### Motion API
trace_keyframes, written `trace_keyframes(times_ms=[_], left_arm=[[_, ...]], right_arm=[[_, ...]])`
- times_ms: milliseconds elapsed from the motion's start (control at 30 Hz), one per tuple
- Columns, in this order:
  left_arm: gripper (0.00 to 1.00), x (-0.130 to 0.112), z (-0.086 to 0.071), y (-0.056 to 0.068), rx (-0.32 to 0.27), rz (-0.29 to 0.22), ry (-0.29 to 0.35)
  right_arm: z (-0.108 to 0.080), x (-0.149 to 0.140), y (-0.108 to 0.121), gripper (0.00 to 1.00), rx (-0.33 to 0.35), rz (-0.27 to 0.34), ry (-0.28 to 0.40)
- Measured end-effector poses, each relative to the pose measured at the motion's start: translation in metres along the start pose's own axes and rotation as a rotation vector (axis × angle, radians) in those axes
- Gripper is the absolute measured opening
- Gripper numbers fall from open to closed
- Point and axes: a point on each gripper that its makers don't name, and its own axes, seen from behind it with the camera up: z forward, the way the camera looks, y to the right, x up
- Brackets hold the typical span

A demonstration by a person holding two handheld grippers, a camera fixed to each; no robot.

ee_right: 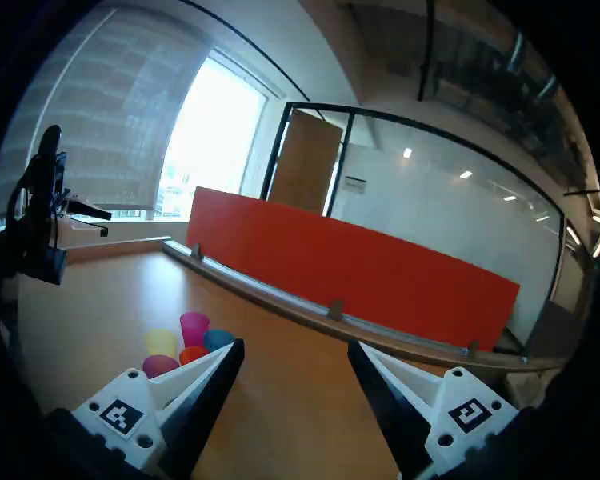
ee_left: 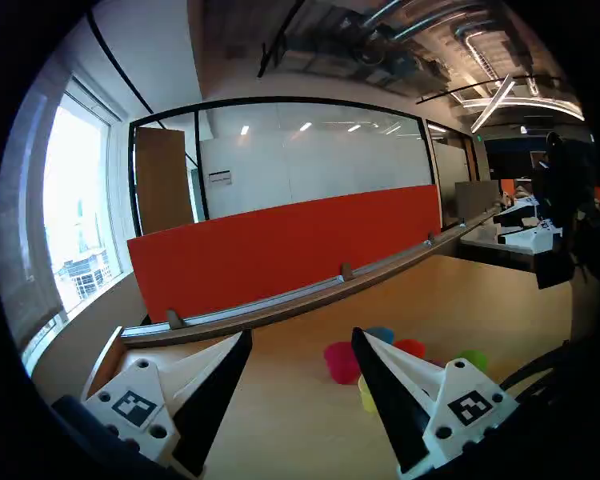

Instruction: Pour water

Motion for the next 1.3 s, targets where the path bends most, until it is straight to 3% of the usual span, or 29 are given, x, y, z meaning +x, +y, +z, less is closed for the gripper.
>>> trace_keyframes(times_ms=[167,667,1000,1300], left_arm=[[0.92,-0.001,0.003,0.003,-0.025,0.003,-0.016],[0.92,-0.007,0.013,0.030,-0.175,0.050,-0.072],[0.92,-0.009,0.019,0.037,-0.240,0.051,-0.095],[0.92,-0.012,0.025,0.043,-0.281,0.045,-0.109]], right_arm=[[0.000,0.003,-0.004,1.00,0.035,-0.009,-0.014],[0.001,0.000,-0.017,1.00,0.140,-0.050,-0.068],[0.005,-0.007,-0.030,1.00,0.208,-0.112,-0.102],[0.010,-0.007,-0.041,1.00,0.254,-0.110,-0.115]])
